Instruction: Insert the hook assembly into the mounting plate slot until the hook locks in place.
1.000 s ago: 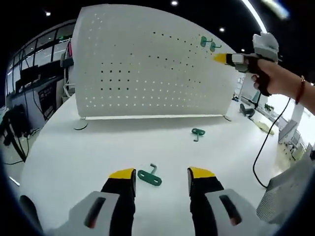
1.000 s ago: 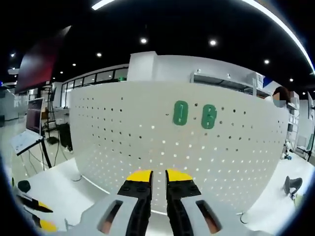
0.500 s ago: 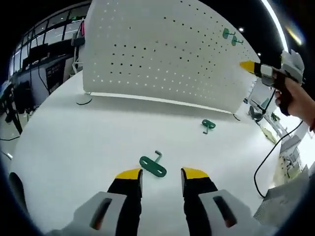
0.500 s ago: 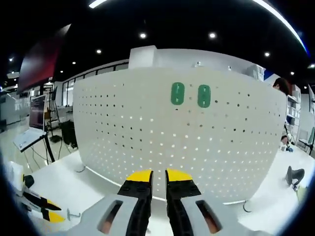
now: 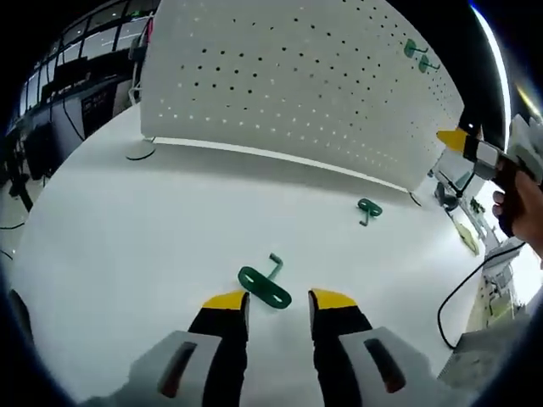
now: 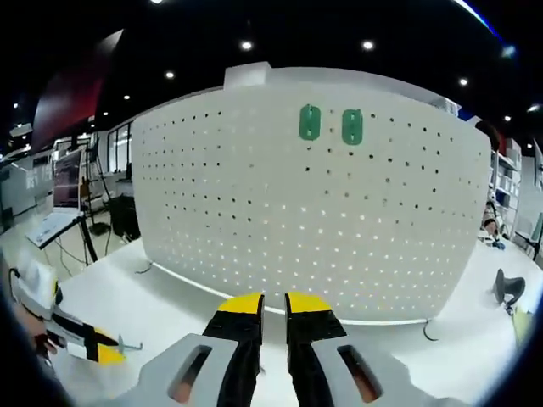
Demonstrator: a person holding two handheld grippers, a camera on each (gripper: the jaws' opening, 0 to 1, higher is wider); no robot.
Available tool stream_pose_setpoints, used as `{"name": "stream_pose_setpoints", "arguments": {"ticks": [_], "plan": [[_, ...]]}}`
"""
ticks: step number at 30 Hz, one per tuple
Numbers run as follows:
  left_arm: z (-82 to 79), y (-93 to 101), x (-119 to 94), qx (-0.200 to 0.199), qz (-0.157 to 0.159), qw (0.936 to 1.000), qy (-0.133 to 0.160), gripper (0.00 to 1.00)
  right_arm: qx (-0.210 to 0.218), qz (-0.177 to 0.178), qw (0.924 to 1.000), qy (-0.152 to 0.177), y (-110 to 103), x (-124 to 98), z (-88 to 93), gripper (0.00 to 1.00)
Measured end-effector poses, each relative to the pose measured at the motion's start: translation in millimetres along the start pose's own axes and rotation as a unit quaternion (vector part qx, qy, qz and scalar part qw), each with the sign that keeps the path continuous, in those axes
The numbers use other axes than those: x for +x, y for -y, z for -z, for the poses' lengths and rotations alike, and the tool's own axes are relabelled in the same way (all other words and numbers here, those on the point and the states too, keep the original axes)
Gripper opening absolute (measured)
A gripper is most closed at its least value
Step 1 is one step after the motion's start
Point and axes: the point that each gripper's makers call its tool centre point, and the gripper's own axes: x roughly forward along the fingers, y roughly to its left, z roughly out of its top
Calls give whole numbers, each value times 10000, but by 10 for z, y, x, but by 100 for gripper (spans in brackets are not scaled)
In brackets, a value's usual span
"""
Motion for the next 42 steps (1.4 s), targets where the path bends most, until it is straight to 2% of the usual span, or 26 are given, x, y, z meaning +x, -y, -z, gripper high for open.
{"name": "stream_pose_setpoints", "arguments": {"ticks": [4,8,11,13,23,31,33,42], "plan": [[50,-2,61,3,24,9998,-211,28,-10,6,10000,-1,24,0,-15,8],[20,-30,71,73,-41,9998,-176,25,23,60,10000,-19,77,-15,-1,8],[43,-50,88,95,-95,9996,-256,16,52,71,9999,-58,99,-18,27,8],[37,-61,95,148,-113,9995,-247,13,65,83,9999,-61,111,-18,38,8],[-22,-103,138,526,-272,9981,-146,13,63,57,9999,-106,102,-42,73,8],[-37,-120,160,570,-246,9980,-134,7,63,33,9999,-141,92,-62,91,8],[-10,-87,157,521,-106,9984,-199,5,71,33,9999,-132,88,-66,91,8],[-61,-4,76,423,65,9991,16,4,137,-82,9998,-139,-24,-83,124,8]]}}
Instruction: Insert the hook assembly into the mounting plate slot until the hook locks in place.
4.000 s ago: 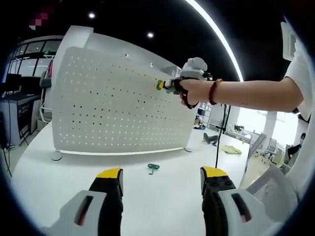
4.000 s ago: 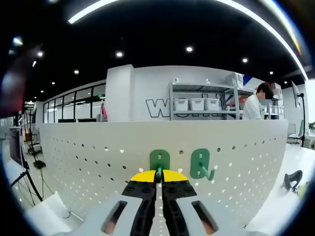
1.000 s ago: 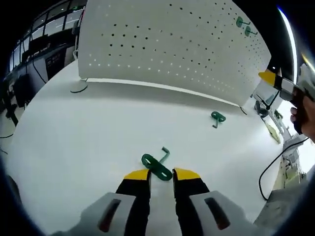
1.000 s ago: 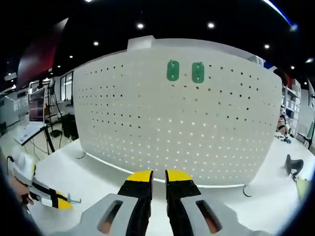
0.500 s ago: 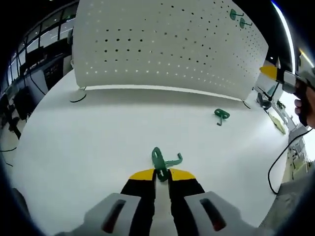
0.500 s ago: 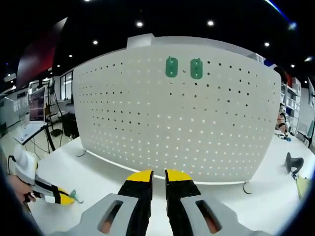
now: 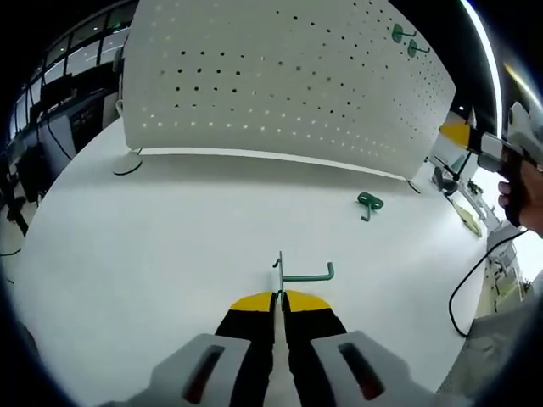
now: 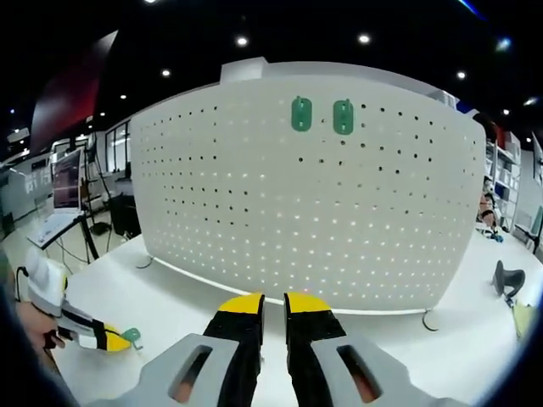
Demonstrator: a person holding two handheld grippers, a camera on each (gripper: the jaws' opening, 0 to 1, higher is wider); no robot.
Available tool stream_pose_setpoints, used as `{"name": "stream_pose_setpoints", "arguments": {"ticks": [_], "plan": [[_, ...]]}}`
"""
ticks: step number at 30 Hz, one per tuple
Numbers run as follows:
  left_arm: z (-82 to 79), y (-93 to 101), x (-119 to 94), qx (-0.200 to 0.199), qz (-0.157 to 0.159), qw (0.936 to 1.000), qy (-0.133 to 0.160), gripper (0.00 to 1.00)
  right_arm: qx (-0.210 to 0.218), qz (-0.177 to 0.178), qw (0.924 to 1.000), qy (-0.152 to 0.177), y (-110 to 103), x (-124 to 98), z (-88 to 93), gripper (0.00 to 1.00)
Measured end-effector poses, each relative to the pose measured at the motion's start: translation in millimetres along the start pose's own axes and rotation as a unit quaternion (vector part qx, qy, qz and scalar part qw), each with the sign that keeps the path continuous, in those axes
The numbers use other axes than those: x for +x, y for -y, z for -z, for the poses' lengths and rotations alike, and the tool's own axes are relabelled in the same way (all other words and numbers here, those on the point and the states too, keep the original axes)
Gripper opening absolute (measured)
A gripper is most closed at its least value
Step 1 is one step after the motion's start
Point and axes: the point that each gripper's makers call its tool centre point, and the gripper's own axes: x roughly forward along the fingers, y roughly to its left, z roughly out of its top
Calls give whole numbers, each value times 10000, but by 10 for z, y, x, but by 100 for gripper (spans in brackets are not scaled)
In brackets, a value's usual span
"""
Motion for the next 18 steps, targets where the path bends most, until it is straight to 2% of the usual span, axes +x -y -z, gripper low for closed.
{"name": "stream_pose_setpoints", "arguments": {"ticks": [3,6,8,12,18], "plan": [[-49,51,-36,-71,111,9998,115,4,115,-102,9998,89,-47,-7,-25,8],[-78,143,-55,-200,368,9990,174,4,120,-131,9998,128,-71,-17,-44,9],[-107,181,-91,-129,414,9987,263,4,254,-274,9991,174,-134,-21,-62,9],[-190,248,-186,-252,490,9973,494,4,390,-568,9972,301,-273,-81,-91,12],[-287,411,-320,-305,726,9938,785,4,448,-915,9945,249,-459,-180,-16,13]]}}
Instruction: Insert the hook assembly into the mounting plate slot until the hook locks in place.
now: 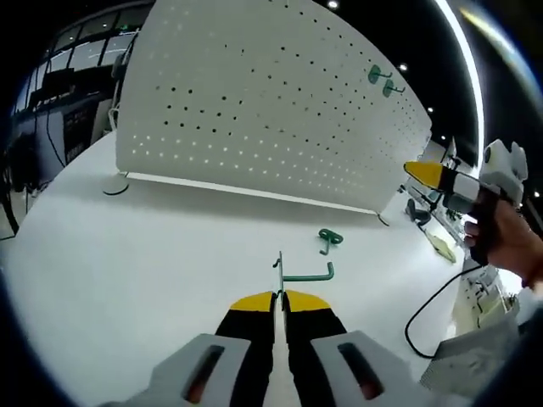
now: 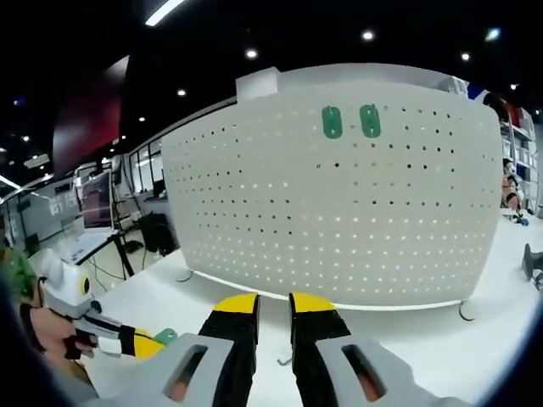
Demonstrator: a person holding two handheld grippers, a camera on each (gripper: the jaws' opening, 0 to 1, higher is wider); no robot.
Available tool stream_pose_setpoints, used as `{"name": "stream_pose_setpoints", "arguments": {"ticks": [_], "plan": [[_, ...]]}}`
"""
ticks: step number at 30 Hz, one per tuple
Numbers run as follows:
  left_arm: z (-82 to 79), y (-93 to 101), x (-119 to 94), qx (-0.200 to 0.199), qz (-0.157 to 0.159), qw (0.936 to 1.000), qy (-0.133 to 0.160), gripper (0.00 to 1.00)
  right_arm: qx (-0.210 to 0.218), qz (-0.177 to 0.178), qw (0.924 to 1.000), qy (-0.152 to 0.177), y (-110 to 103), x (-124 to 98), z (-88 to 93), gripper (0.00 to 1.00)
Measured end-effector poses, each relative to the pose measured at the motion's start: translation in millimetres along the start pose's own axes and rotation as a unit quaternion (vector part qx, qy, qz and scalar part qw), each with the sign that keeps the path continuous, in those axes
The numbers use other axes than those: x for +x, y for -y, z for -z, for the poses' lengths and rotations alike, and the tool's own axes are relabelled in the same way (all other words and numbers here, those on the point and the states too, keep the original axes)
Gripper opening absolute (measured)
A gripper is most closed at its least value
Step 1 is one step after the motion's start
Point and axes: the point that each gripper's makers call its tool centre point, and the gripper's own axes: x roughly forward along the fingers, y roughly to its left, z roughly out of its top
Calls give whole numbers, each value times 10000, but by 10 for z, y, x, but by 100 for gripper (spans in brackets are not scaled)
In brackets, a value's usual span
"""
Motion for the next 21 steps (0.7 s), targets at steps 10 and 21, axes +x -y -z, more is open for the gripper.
{"name": "stream_pose_setpoints", "arguments": {"ticks": [10,21], "plan": [[-202,234,-156,208,213,9986,442,4,21,-477,9988,-61,-293,-133,143,16],[-406,442,-346,416,451,9937,939,4,358,-1244,9916,-40,-782,-220,233,17]]}}
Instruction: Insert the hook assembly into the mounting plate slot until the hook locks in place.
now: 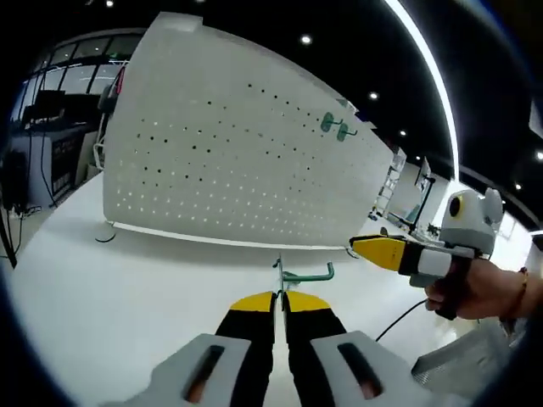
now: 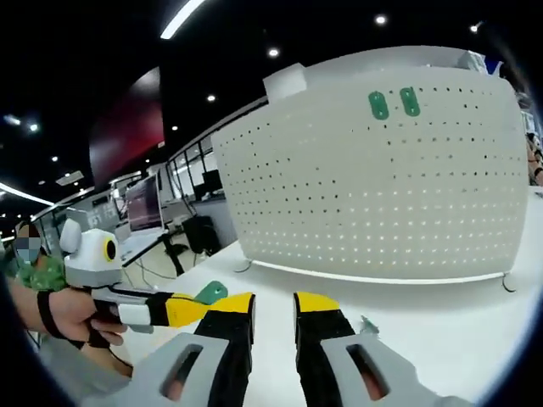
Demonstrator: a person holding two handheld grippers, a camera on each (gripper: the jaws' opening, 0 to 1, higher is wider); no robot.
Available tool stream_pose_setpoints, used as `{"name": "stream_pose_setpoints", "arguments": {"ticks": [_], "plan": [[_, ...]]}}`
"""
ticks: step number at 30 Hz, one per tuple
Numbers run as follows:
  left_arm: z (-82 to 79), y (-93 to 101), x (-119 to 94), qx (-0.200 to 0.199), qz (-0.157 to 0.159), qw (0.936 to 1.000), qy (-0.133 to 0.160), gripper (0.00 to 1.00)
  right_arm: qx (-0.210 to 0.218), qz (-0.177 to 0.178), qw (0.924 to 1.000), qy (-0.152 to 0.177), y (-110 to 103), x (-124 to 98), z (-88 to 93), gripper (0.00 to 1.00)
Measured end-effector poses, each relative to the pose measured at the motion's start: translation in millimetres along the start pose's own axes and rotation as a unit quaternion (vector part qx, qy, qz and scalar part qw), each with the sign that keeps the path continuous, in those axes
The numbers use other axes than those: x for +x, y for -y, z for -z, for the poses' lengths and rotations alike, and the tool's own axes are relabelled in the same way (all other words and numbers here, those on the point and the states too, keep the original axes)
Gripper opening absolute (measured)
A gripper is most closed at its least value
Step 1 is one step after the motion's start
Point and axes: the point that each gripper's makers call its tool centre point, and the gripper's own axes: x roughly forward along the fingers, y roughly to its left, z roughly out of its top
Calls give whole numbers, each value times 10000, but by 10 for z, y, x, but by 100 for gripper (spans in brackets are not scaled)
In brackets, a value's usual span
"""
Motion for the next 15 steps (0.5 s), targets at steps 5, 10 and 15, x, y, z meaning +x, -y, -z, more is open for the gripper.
{"name": "stream_pose_setpoints", "arguments": {"ticks": [5,10,15], "plan": [[-54,58,-33,114,34,9999,116,4,217,-224,9994,125,-174,1,-20,19],[-58,148,-88,233,115,9995,178,4,389,-492,9979,166,-376,7,2,19],[-56,282,-129,371,328,9985,233,4,513,-665,9965,53,-528,3,80,14]]}}
